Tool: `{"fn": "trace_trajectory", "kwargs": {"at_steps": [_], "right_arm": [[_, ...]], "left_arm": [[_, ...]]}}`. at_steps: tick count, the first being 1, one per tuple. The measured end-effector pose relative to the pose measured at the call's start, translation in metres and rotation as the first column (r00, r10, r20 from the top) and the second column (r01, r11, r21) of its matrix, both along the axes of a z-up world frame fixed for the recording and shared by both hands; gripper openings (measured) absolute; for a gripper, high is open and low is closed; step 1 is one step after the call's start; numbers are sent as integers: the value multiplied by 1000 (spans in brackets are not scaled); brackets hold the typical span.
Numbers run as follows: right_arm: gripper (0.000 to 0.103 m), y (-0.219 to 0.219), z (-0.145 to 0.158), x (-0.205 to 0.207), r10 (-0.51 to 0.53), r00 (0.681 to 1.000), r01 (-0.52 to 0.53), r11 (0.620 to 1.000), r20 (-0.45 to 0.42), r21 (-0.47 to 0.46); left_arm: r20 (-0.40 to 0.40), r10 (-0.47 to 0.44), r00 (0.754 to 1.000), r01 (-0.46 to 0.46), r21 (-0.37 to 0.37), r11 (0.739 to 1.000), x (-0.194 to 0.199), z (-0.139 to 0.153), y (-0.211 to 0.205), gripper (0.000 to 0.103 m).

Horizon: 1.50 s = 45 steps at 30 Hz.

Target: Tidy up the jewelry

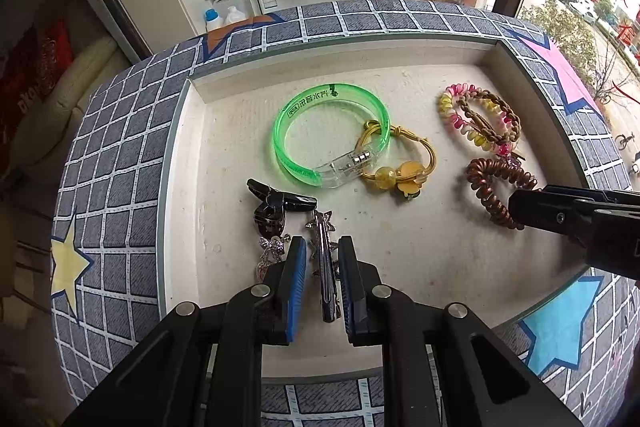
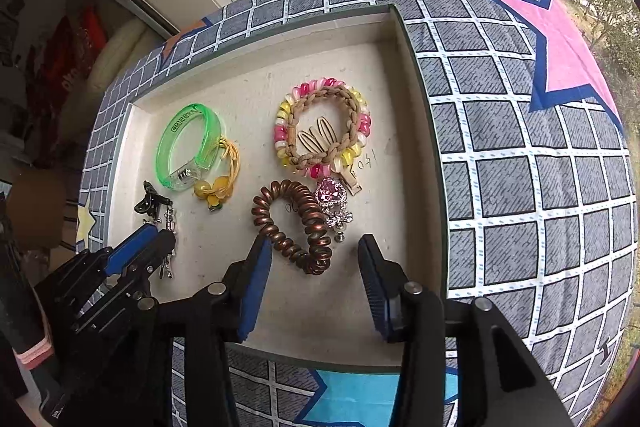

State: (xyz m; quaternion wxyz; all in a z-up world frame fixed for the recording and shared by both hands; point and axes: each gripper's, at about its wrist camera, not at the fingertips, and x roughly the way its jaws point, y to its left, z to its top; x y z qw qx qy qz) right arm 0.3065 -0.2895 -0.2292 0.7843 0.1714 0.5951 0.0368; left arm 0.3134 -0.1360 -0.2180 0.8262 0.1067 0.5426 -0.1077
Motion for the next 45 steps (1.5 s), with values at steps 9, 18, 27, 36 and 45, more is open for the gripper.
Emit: {"fn": "trace_trajectory", "kwargs": {"at_steps": [9,18,27,36,45], "right_arm": [[49,-7,13,-4,-43,998,41,997,35,61],[49,-10,16,-7,-67,997,64,996,32,68],[69,4,22,-6,-20,999,21,1000,38,-17],[89,13,33,-10,16,999,-12,994,37,-107],[89,21,48,-34,3,996,10,990,92,-140]], "left_arm": [[31,-8,999,9,-18,1000,-4,12,1,50],[89,23,996,-21,-29,999,-8,28,10,101],[44,57,997,-56,-30,998,-13,26,19,101],[54,63,997,-61,-35,997,-25,39,29,103],[90,62,994,-60,-20,998,-56,56,42,103]]}}
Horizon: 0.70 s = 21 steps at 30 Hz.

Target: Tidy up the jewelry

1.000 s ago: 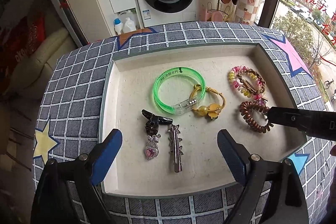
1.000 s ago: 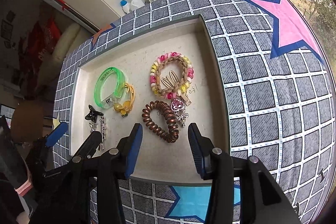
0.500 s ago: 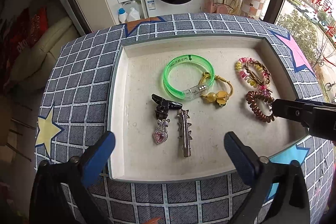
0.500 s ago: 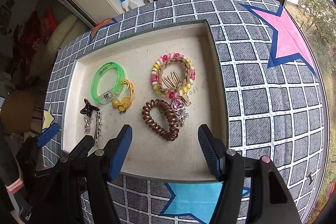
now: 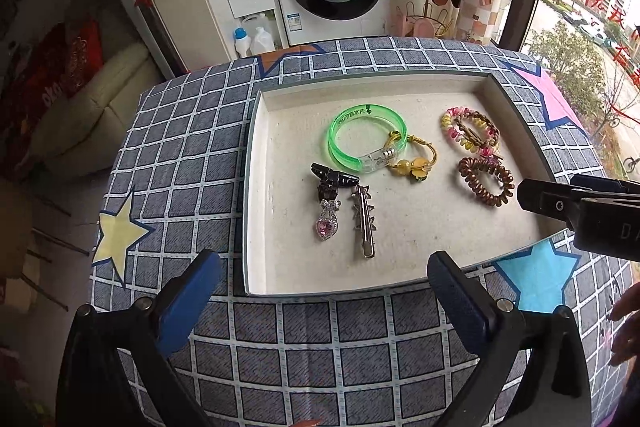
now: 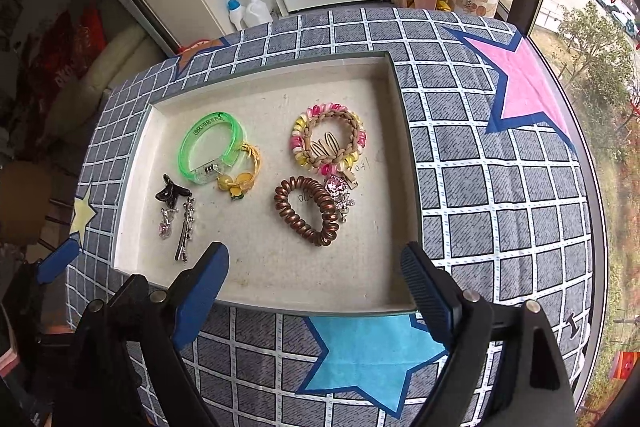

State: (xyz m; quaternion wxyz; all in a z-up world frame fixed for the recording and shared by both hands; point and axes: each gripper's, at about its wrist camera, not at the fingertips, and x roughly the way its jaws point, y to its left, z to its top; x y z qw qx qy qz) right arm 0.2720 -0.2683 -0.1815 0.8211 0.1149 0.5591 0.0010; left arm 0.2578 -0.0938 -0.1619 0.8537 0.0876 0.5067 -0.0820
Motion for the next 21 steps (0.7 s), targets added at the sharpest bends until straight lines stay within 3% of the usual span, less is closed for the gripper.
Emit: {"fn": "trace_trajectory", "kwargs": {"at_steps": [9,15,21], "right_arm": [[90,14,20,-51,-15,1000,15,1000,15,-18],[90,24,44,-95,-46,999,47,998,29,-38],[90,38,76,-141,-73,992,81,994,99,-76]], "left_arm": [[-24,37,999,-38,-38,999,-47,21,34,103],[4,21,1000,-21,-45,999,-91,49,53,103],[58,10,998,-6,-59,998,-130,77,68,103]]}}
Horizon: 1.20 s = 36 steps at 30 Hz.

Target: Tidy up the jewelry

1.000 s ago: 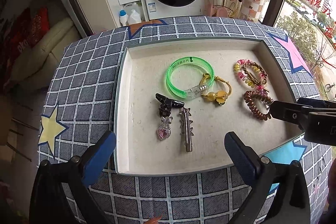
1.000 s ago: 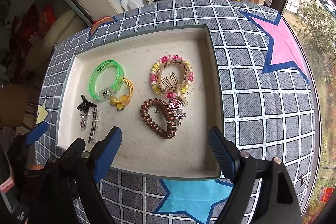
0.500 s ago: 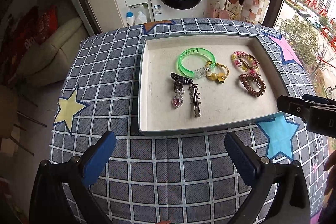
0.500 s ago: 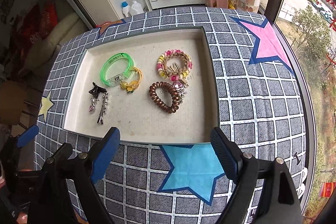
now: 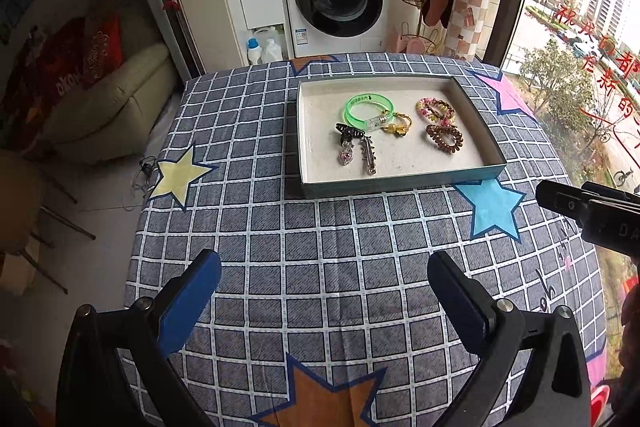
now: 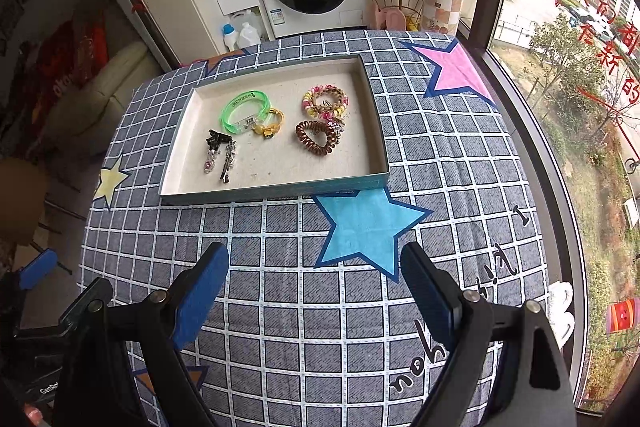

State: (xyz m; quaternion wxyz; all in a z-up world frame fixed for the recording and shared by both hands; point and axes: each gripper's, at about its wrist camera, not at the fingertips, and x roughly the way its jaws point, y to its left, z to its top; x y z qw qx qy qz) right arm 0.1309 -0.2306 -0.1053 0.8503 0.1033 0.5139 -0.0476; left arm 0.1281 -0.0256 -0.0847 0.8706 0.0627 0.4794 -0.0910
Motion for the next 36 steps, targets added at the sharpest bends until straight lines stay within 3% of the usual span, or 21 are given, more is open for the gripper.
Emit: {"fn": "trace_trajectory", "kwargs": {"at_steps": [9,16,26,36], "right_arm": [[90,22,49,-46,21,993,-10,996,114,-94],[90,24,76,-74,30,989,-13,993,147,-118],[90,18,99,-115,47,985,-29,994,169,-107],[90,14,118,-135,39,977,-12,992,211,-128]], "left_arm": [[59,27,998,-24,-49,998,-35,36,18,103],[98,77,992,-71,-62,996,-57,61,24,103],[120,122,985,-118,-41,992,-89,83,23,103],[126,97,987,-92,-42,995,-109,94,22,103]]}}
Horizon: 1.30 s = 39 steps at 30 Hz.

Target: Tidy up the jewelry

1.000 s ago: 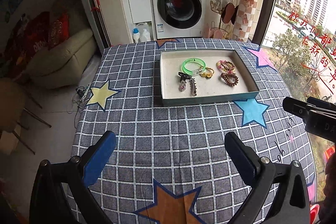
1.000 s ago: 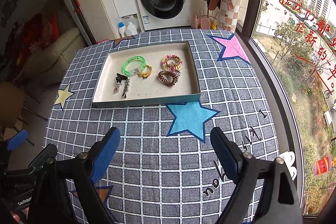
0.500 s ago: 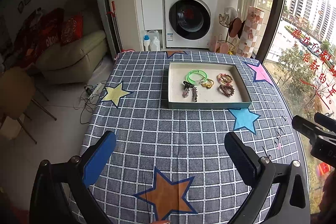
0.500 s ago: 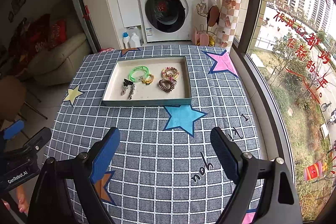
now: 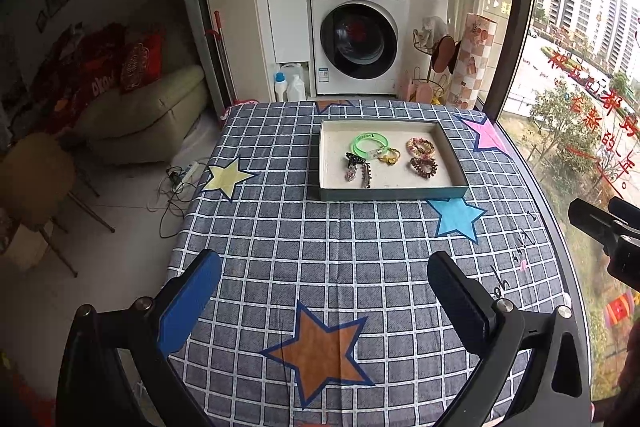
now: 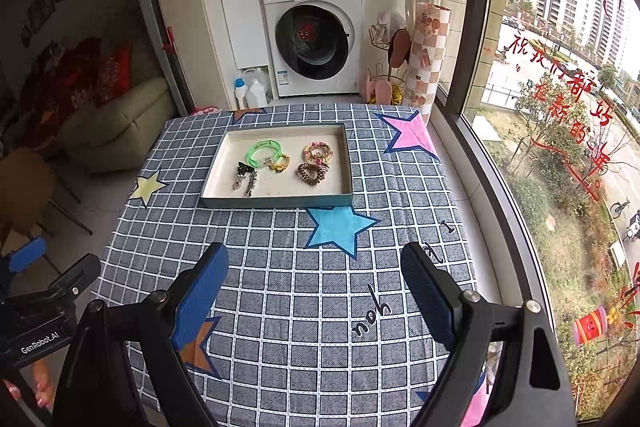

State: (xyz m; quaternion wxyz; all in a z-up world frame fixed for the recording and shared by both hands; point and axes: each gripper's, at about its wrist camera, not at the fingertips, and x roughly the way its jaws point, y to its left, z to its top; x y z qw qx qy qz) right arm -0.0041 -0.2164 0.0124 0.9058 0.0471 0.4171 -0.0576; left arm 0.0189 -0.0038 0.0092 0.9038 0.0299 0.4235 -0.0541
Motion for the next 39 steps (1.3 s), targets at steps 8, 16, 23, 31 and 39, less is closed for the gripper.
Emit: {"fn": "trace_trajectory", "kwargs": {"at_steps": [8,16,23,31,39], "right_arm": [[90,-5,4,-6,-18,1000,18,1000,12,2],[90,-5,8,-8,-9,1000,10,1000,22,-9],[90,-4,10,-11,-6,1000,6,1000,30,-10],[90,1,14,-10,12,999,-11,1000,34,-16],[90,3,16,-9,15,999,-14,1000,37,-21]], "left_arm": [[20,-6,1000,6,6,1000,-2,6,-3,103],[26,-12,1000,12,5,1000,-6,8,-8,103],[31,-14,999,14,3,1000,-9,9,-9,103],[37,-6,999,6,-6,1000,-11,11,-7,103],[37,-2,999,2,-4,1000,-10,11,-6,103]]}}
